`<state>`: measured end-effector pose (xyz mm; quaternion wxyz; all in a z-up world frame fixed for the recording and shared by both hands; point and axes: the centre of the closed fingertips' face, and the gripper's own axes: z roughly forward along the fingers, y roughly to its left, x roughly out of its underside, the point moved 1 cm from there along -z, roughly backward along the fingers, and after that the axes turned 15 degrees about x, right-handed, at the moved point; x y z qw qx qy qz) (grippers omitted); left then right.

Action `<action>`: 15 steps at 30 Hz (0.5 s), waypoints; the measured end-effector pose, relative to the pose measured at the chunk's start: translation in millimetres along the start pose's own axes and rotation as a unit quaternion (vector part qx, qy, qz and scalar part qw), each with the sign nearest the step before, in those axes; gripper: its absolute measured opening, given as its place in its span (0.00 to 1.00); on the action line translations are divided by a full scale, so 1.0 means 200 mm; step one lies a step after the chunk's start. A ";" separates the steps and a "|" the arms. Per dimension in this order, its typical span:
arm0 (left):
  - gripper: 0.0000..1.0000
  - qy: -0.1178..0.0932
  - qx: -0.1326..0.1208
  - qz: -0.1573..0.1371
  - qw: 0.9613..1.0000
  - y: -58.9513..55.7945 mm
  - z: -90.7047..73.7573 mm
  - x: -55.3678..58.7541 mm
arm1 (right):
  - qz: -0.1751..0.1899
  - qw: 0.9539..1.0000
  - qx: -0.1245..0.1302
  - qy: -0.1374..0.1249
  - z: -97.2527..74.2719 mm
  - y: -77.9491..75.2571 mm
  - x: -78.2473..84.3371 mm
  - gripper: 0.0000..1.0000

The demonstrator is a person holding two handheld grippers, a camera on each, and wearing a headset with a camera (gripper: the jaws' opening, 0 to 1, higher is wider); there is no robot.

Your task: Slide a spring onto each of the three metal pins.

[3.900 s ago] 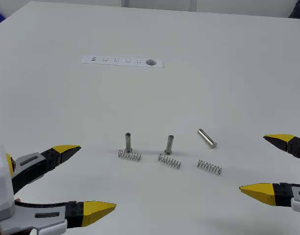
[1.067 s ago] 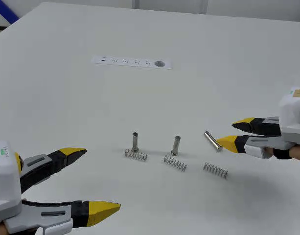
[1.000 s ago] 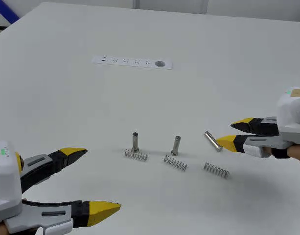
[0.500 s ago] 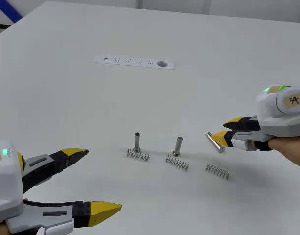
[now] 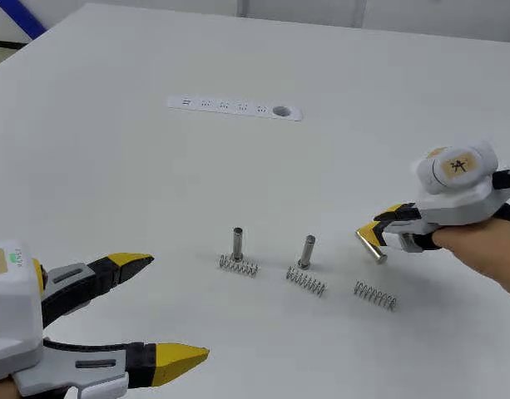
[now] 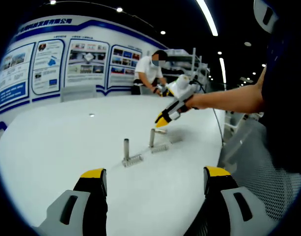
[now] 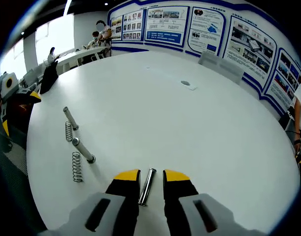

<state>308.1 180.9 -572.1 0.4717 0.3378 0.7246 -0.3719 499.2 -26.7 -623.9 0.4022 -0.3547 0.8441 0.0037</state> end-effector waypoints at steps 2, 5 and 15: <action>0.82 0.000 0.000 -0.001 1.000 0.00 0.00 0.00 | -0.001 1.000 0.000 0.008 0.02 0.01 0.01 0.18; 0.82 0.001 0.000 -0.002 1.000 0.00 0.00 0.01 | 0.000 1.000 0.001 0.018 0.04 0.01 0.01 0.17; 0.81 -0.001 -0.003 -0.006 1.000 0.00 -0.01 0.02 | 0.007 0.999 0.004 0.046 0.08 0.03 0.04 0.13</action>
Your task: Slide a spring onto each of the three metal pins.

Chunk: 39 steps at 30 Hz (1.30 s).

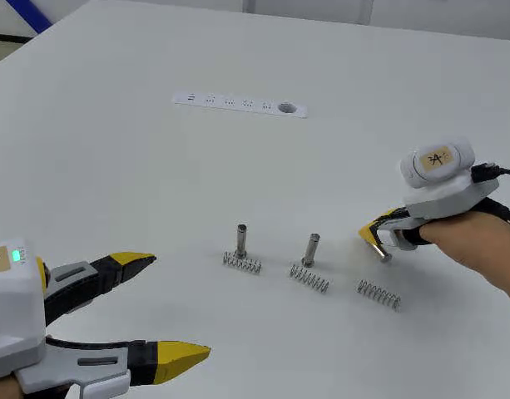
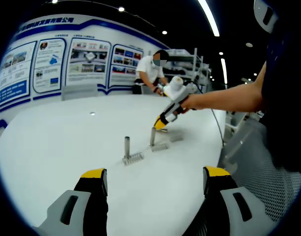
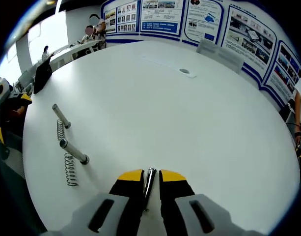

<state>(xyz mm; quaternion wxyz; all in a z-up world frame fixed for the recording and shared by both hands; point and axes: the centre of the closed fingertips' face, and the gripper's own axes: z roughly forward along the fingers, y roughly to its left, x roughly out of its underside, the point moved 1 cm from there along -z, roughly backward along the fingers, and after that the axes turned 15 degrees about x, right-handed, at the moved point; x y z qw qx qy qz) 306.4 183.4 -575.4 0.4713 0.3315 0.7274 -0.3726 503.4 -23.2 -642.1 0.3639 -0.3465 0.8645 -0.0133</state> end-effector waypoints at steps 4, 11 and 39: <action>0.81 0.000 -0.001 -0.002 1.000 0.00 0.00 0.00 | 0.004 1.000 -0.001 0.007 0.01 0.00 0.01 0.13; 0.80 0.000 0.000 -0.003 1.000 0.00 0.00 0.01 | 0.011 1.000 -0.004 0.018 0.03 0.01 0.02 0.12; 0.79 -0.003 -0.001 -0.009 1.000 0.01 0.00 0.01 | 0.057 0.997 -0.009 0.054 0.03 0.01 0.04 0.08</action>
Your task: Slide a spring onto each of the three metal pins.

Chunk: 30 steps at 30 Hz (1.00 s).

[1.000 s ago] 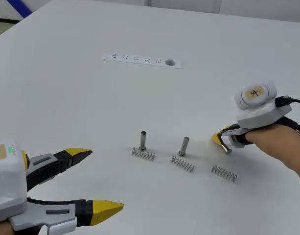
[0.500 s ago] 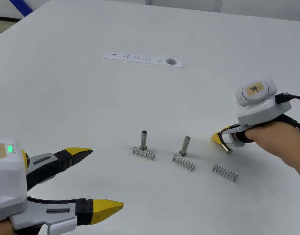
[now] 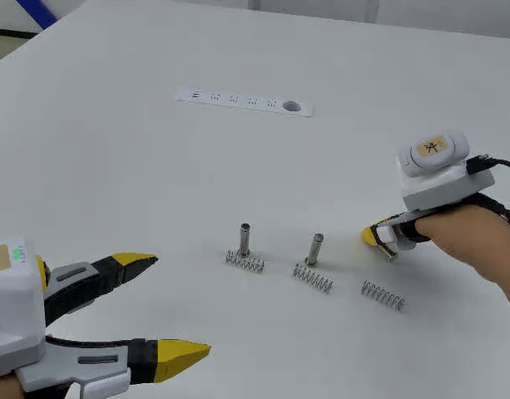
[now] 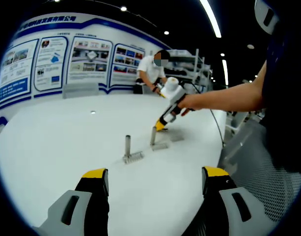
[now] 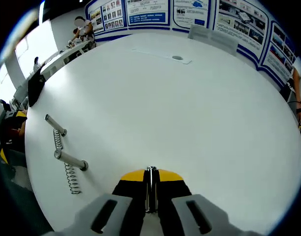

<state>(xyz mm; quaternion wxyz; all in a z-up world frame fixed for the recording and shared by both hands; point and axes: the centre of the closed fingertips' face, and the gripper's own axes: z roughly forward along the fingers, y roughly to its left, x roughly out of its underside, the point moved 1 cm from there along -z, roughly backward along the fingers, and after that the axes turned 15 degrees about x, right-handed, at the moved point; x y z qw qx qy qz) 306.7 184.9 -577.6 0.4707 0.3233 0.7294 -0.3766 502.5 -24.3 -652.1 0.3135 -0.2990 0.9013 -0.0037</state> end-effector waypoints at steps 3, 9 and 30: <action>0.79 -0.001 0.001 0.000 1.000 0.00 0.00 0.00 | 0.008 1.000 0.001 -0.003 0.00 0.00 0.00 0.08; 0.78 -0.004 -0.002 0.002 1.000 0.01 -0.01 -0.02 | 0.003 1.000 -0.001 -0.009 -0.03 0.00 0.00 0.08; 0.77 -0.005 0.000 0.007 1.000 -0.01 0.00 -0.03 | -0.001 0.999 0.013 -0.049 -0.23 0.00 0.03 0.08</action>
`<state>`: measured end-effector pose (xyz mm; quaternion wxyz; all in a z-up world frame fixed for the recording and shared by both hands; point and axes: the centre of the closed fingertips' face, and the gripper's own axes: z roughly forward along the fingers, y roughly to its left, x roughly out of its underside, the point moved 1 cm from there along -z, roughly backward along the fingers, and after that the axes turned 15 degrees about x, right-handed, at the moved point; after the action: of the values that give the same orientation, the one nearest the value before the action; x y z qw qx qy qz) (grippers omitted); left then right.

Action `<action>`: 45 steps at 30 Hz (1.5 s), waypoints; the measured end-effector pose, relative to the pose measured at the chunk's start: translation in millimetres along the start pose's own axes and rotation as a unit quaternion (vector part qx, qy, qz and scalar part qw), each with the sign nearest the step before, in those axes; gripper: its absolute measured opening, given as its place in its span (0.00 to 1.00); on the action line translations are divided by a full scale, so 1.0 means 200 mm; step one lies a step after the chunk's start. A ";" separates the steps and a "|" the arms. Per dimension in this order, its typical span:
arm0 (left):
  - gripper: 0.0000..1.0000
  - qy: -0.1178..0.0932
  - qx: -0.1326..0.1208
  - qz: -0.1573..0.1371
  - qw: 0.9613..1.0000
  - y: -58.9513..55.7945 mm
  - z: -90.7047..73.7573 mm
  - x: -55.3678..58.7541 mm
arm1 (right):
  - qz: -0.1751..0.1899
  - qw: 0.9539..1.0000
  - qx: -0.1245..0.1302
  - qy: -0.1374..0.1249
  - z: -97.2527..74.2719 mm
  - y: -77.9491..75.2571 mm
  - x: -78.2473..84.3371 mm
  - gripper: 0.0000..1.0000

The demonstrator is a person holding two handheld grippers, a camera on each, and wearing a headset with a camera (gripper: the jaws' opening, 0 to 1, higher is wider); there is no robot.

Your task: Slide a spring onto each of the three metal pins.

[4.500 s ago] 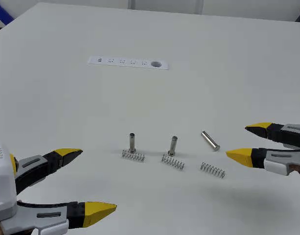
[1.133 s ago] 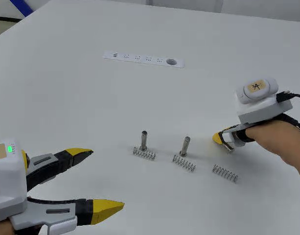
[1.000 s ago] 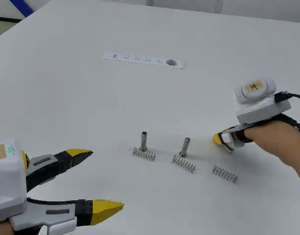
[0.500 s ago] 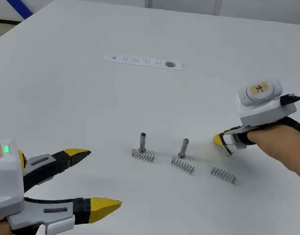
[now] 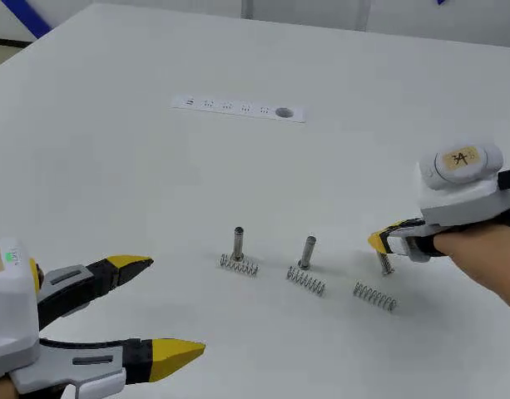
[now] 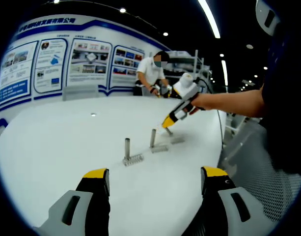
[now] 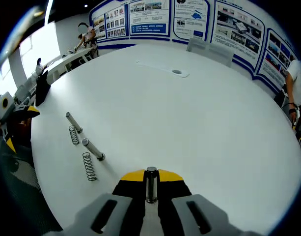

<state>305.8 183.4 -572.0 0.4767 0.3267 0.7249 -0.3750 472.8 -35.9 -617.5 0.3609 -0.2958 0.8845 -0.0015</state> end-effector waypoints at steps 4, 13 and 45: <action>0.77 -0.002 0.000 0.001 1.000 0.00 0.00 -0.01 | 0.004 1.000 0.001 -0.004 -0.02 0.00 0.01 0.08; 0.77 -0.001 0.001 0.002 1.000 -0.01 0.01 -0.01 | 0.012 1.000 0.001 -0.012 -0.07 0.01 0.03 0.08; 0.76 0.002 -0.001 0.007 1.000 -0.02 0.00 -0.02 | 0.001 0.999 -0.007 -0.052 -0.16 0.02 0.10 0.09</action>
<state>304.7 180.8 -567.0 0.4780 0.3325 0.7237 -0.3705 438.3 -50.5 -607.7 0.4042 -0.2972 0.8648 0.0199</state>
